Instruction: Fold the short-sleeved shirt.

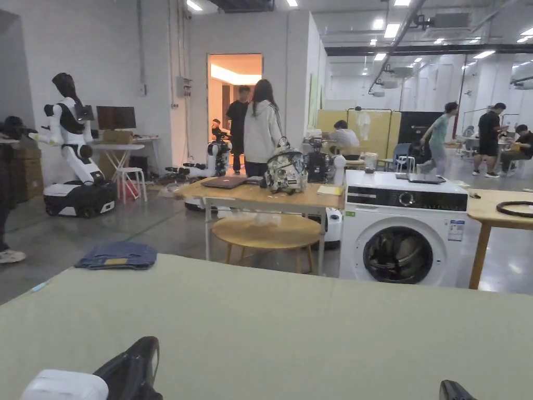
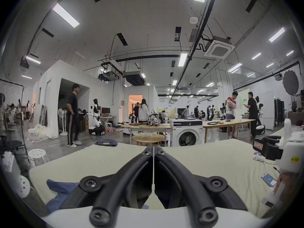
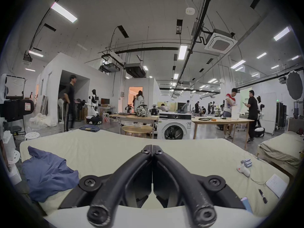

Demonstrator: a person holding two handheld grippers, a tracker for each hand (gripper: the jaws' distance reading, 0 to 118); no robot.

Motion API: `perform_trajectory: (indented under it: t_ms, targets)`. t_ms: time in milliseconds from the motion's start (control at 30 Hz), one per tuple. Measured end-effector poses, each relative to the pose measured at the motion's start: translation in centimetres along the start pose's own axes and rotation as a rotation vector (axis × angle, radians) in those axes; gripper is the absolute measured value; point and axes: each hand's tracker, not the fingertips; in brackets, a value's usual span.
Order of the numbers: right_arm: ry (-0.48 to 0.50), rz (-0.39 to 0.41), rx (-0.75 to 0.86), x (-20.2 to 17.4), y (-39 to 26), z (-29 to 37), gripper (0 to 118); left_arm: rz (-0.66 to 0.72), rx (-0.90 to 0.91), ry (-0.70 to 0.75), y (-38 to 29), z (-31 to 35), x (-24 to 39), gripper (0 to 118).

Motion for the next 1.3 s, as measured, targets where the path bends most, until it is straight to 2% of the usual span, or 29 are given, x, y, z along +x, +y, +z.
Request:
perform_trajectory:
  t_ms: [200,400,433,467,500,567,667,767,833,900,933,967,1033,1067,1100,1167,1200,1300]
  targets:
    - [0.150,-0.043,0.002,-4.0,-0.2,-1.7,0,-0.056,-0.075,0.152,0.3,2.0,-4.0,0]
    - [0.248,-0.064,-0.041,-6.3,-1.3,-1.9,0,-0.081,-0.145,0.183,-1.0,2.9,-6.9,0]
    - [0.253,-0.058,-0.047,-6.4,-1.6,-2.0,0,-0.099,-0.163,0.200,-1.2,2.9,-7.2,8]
    - [0.258,-0.050,-0.054,-6.5,-1.7,-2.0,0,-0.112,-0.180,0.215,-1.6,2.7,-7.6,23]
    - [0.263,-0.045,-0.057,-6.5,-1.8,-2.0,0,-0.116,-0.185,0.212,-1.8,2.5,-8.1,55]
    - [0.282,-0.035,-0.070,-6.1,-2.0,-2.0,0,-0.159,-0.228,0.194,-2.7,1.6,-9.9,66]
    - [0.273,-0.029,-0.073,-5.6,-2.5,-1.9,0,-0.173,-0.385,0.106,-4.7,-1.5,-12.5,64]
    - [0.254,-0.039,-0.105,-5.0,-3.0,-2.2,0,-0.037,-0.524,0.028,-7.8,-5.1,-15.4,64]
    - [0.245,-0.040,-0.122,-4.4,-3.4,-2.2,0,0.043,-0.617,0.037,-11.0,-8.0,-17.1,64]
    - [0.229,-0.042,-0.130,-3.7,-3.7,-2.2,0,0.019,-0.731,0.085,-15.0,-10.8,-19.1,62]
    - [0.226,-0.064,-0.143,-3.2,-3.9,-2.2,0,-0.003,-0.800,0.124,-17.4,-12.5,-19.7,62]
    - [0.236,-0.119,-0.168,-2.7,-4.3,-1.9,0,0.020,-0.868,0.126,-19.5,-13.9,-20.5,62]
    - [0.236,-0.184,-0.208,-1.9,-5.2,-1.8,0,0.116,-0.923,0.072,-21.8,-15.2,-20.9,56]
    - [0.234,-0.191,-0.232,-1.4,-5.8,-1.6,0,0.141,-0.948,0.054,-23.1,-15.9,-21.0,55]
    - [0.222,-0.183,-0.240,-1.2,-6.2,-1.4,0,0.124,-0.971,0.046,-23.9,-16.2,-20.8,41]
    - [0.168,-0.150,-0.285,-0.7,-7.2,-1.2,0,0.102,-1.048,0.085,-26.4,-16.5,-20.5,0]
    - [0.164,-0.149,-0.296,-0.4,-7.5,-1.2,0,0.080,-0.974,0.074,-25.9,-16.2,-20.2,0]
    - [0.151,-0.180,-0.311,0.5,-8.6,-0.7,0,0.070,-1.014,0.076,-24.2,-16.6,-20.2,0]
